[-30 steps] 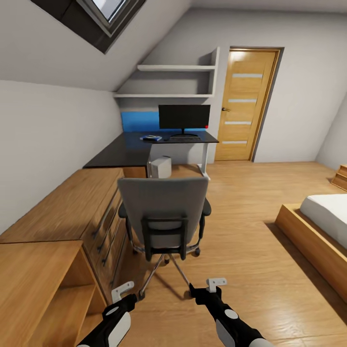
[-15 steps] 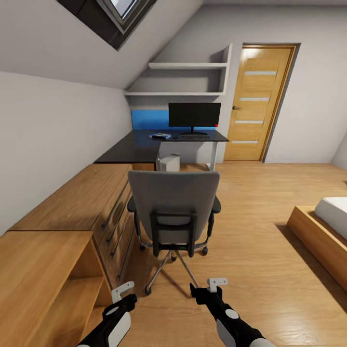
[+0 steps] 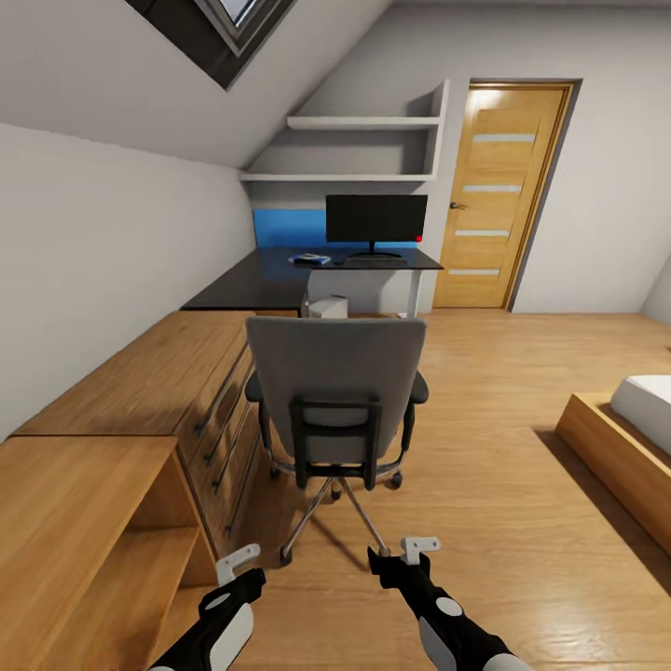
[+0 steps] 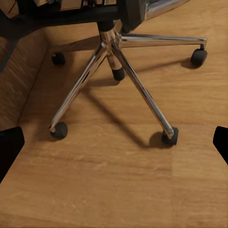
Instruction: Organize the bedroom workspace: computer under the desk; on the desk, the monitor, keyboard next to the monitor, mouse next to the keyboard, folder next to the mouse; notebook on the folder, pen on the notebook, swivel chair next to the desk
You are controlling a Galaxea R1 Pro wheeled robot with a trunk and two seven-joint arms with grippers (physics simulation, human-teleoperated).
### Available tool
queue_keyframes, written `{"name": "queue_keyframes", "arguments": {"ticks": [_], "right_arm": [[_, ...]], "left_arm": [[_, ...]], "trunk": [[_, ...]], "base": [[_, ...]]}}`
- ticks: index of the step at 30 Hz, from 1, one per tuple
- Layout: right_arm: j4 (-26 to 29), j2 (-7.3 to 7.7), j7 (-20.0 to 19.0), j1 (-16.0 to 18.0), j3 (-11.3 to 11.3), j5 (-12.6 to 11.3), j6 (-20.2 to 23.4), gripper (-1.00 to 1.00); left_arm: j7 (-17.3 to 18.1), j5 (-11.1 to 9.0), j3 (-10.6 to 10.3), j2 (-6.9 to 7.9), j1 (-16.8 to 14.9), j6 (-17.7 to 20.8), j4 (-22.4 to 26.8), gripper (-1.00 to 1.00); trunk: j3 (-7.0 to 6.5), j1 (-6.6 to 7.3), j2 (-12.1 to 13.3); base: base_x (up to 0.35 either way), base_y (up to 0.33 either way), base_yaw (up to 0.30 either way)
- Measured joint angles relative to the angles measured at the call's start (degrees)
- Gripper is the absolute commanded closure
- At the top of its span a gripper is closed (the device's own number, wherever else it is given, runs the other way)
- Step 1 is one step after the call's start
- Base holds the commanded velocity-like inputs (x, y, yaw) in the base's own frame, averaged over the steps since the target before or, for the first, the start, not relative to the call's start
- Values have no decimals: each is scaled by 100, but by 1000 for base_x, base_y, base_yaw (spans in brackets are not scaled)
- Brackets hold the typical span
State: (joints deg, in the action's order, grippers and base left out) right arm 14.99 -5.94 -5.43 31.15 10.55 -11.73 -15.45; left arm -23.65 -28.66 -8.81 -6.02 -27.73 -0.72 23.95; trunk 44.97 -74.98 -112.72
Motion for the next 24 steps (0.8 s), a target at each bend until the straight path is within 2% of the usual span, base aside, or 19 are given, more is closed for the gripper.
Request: {"name": "queue_keyframes", "arguments": {"ticks": [7,14,24], "right_arm": [[-4,3,0,0,-1,-1,1,-100],[-9,4,0,0,-1,2,-5,-100],[-10,-14,126,6,3,17,-309,-100]], "left_arm": [[1,0,-20,-1,-1,0,0,-100],[-11,-9,-365,7,0,0,0,-100],[-8,-30,-442,8,-1,142,-16,-100]], "trunk": [[126,-154,-281],[251,-308,-562],[431,-527,-963]], "base": [[0,0,0],[0,0,0],[0,0,0]]}}
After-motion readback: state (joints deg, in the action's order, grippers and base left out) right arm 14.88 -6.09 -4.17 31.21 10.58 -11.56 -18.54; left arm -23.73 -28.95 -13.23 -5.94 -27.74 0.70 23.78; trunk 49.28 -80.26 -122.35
